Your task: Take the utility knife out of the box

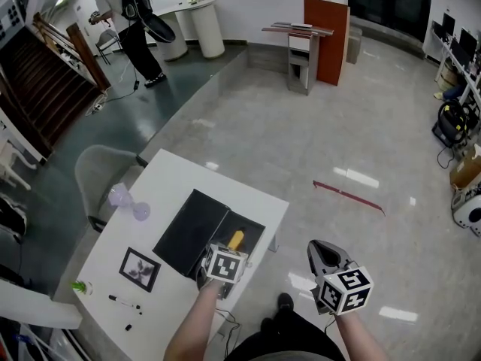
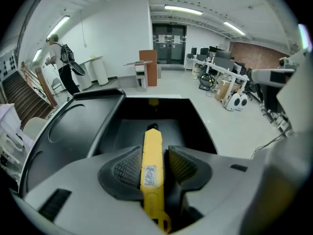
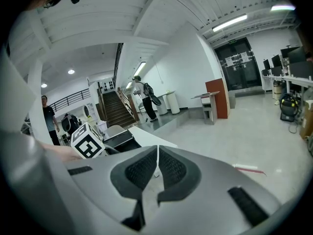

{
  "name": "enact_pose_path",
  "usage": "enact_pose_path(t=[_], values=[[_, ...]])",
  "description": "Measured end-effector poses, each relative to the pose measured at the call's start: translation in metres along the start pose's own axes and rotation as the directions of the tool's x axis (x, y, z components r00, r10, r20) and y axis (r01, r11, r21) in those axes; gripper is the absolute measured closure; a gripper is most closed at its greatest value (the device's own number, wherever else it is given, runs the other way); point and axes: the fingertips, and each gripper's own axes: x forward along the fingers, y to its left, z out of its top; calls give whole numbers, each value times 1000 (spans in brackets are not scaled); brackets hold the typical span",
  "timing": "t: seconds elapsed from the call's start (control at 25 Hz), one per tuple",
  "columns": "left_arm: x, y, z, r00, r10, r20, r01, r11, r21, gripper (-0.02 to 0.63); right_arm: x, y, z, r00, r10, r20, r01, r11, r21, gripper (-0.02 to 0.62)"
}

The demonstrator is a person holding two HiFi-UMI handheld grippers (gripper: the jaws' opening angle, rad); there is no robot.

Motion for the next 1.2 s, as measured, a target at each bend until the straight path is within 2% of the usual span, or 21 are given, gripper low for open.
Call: enact_pose_path(t=[0.2,0.44,0.88,1.2], values=[[0,2,1,1000,-14,5,14,999,-33,456,3,1,-2,1000,7,-7,-7,1000,7,593],[-3,3,7,1000,0,22,0,999,-35,456,3,3,-4,1000,12,-10,-12,1000,9,592],[0,-3,2,999,15,-50,-15,1000,-7,479,4,7,-11,1000,14,-23,-14,1000,13,592],[-1,-4,0,999,17,-41,-17,1000,-22,486,6,13,-9,999,28,-25,-27,1000,10,594]])
